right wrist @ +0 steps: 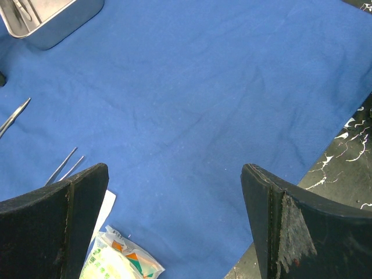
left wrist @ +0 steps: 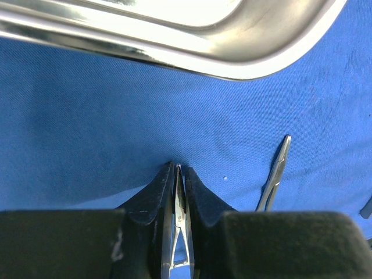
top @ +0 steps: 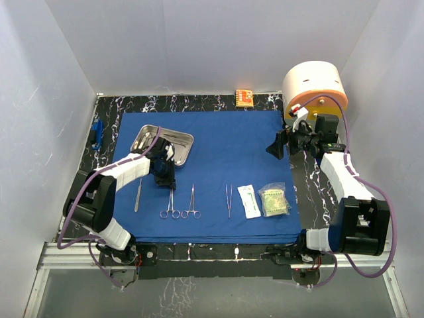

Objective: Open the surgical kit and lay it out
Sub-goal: Place the medical item in the surgical kit.

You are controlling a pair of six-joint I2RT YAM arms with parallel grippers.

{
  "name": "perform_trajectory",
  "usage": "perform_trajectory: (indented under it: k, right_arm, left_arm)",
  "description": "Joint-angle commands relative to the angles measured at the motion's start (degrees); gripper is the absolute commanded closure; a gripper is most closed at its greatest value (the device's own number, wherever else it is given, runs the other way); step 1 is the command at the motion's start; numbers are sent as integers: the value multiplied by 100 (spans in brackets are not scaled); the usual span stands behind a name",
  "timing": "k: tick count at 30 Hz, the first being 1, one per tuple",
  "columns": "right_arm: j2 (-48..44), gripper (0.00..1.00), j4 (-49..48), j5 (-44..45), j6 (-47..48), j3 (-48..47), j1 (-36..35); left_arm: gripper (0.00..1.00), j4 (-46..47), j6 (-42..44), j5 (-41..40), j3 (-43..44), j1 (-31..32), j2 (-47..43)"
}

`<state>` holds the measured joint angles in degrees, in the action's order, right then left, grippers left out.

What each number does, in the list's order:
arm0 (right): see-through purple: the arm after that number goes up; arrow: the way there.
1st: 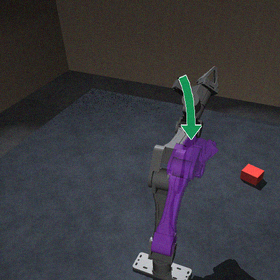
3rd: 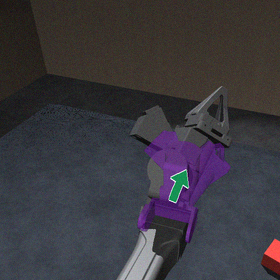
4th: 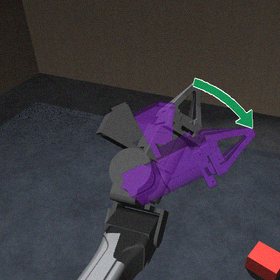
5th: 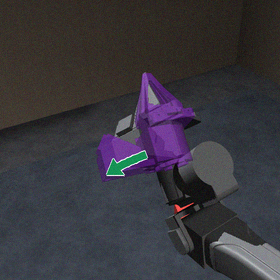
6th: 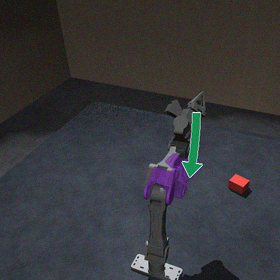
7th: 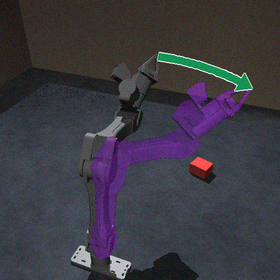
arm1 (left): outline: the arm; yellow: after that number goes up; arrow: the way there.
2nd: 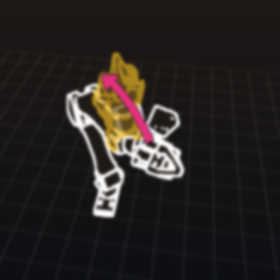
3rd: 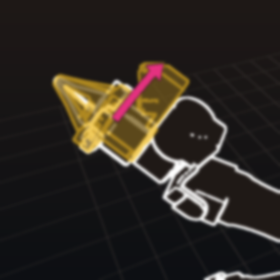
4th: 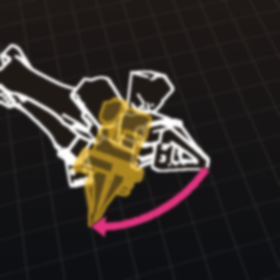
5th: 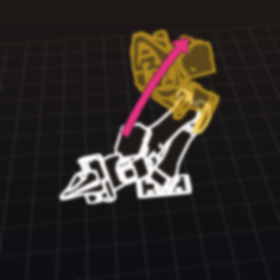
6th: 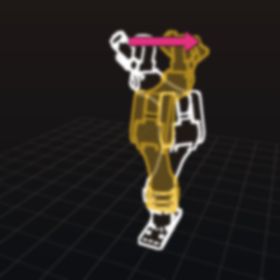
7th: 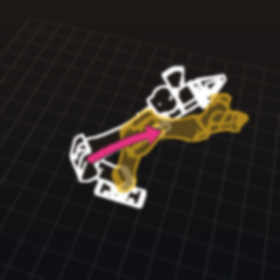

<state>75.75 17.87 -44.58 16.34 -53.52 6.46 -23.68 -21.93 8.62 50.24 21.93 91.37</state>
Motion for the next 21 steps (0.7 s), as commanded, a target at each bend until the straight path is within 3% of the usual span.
perform_trajectory:
  k: [1,21]
  right_arm:
    - [-139,2,-284,-111,-36,23,21]
    - [-148,2,-297,-113,-35,34,14]
  left_arm:
    - [91,-57,-13,-71,-116,30,-119]
    - [84,-40,21,-62,-101,30,-144]
